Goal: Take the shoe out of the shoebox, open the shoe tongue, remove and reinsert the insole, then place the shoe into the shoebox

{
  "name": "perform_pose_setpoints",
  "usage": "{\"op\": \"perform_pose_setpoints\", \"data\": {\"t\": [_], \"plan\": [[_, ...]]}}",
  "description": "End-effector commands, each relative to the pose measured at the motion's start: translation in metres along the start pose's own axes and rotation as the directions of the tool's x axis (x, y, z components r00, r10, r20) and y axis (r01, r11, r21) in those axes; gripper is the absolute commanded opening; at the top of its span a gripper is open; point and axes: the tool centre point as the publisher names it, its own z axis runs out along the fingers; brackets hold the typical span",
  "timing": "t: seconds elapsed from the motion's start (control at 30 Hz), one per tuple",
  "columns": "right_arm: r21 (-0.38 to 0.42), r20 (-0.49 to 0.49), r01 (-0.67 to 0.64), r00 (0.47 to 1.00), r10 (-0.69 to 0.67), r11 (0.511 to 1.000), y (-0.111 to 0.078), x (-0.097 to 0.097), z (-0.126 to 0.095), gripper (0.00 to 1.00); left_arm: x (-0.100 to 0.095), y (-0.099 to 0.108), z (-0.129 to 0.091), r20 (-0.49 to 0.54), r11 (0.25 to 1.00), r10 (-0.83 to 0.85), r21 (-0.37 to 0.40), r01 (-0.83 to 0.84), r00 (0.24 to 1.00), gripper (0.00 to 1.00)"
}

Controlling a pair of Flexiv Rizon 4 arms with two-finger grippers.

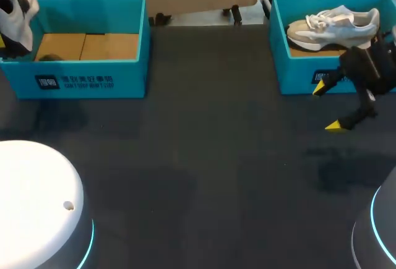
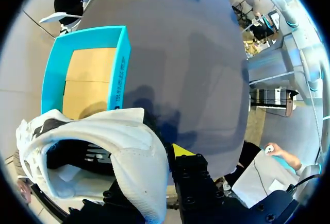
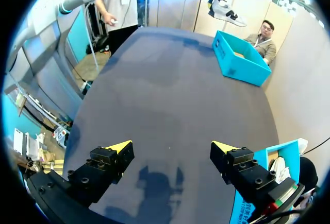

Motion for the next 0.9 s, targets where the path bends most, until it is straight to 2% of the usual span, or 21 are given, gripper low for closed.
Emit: {"op": "perform_pose_setpoints", "data": {"t": [0.03,0.47,0.63,0.73,0.9], "plan": [[0.002,-0.001,-0.001,1.000,0.001,1.000,0.000,0.000,0.001,1.00,-0.002,-0.001,-0.002,-0.004,1.000,0.000,-0.004,0.000,1.000,0.00],[0.002,-0.001,-0.001,1.000,0.001,1.000,0.000,0.000,0.001,1.00,-0.002,-0.001,-0.002,-0.004,1.000,0.000,-0.004,0.000,1.000,0.00],[0.002,-0.001,-0.001,1.000,0.001,1.000,0.000,0.000,0.001,1.00,-0.026,0.015,-0.003,-0.022,0.999,0.034,0.007,-0.034,0.999,0.00],[0.002,-0.001,-0.001,1.000,0.001,1.000,0.000,0.000,0.001,1.00,-0.043,0.020,-0.004,0.001,0.999,0.034,-0.017,-0.034,0.999,0.00],[0.002,-0.001,-0.001,1.000,0.001,1.000,0.000,0.000,0.001,1.00,-0.070,0.028,-0.006,0.039,0.999,0.040,-0.016,-0.040,0.998,0.00]]}}
